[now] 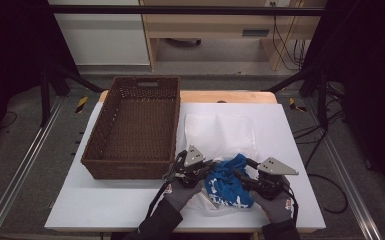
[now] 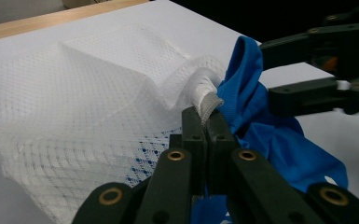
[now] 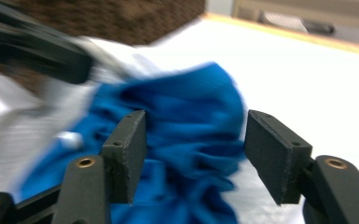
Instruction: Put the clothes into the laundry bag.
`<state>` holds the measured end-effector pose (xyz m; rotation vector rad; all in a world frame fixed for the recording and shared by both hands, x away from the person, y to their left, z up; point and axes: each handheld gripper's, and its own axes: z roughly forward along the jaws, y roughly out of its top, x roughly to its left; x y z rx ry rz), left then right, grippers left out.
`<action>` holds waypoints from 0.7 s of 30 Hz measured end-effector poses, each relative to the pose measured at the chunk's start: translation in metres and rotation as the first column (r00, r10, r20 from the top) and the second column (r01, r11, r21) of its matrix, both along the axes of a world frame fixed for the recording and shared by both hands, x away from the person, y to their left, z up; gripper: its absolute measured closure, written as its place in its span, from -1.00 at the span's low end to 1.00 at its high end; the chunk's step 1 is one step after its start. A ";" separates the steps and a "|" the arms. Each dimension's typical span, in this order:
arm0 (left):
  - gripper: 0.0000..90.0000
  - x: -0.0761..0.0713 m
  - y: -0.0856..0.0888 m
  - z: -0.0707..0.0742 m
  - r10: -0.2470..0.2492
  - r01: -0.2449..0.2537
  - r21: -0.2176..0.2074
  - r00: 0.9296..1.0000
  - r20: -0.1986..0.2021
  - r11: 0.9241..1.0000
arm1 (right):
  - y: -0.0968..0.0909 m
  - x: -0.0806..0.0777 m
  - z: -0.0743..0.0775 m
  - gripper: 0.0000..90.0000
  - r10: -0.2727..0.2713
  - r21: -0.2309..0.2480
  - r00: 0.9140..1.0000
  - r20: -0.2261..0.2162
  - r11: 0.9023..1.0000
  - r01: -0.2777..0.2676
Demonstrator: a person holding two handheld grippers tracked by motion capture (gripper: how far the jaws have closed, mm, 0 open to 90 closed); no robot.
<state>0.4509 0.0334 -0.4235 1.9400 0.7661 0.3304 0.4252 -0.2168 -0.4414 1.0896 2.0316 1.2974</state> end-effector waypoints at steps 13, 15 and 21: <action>0.97 0.005 0.001 0.006 0.017 -0.017 -0.005 1.000 -0.005 1.000 | 0.018 -0.008 -0.002 0.84 0.208 -0.013 0.978 -0.011 0.978 -0.208; 0.97 0.005 0.000 0.010 0.015 -0.015 -0.001 1.000 -0.001 1.000 | 0.028 -0.015 0.001 0.84 0.245 -0.030 0.970 -0.010 0.969 -0.245; 0.97 0.000 -0.005 0.021 -0.003 0.003 -0.015 1.000 0.028 1.000 | 0.063 -0.010 -0.007 0.80 0.243 -0.125 0.968 -0.067 0.960 -0.250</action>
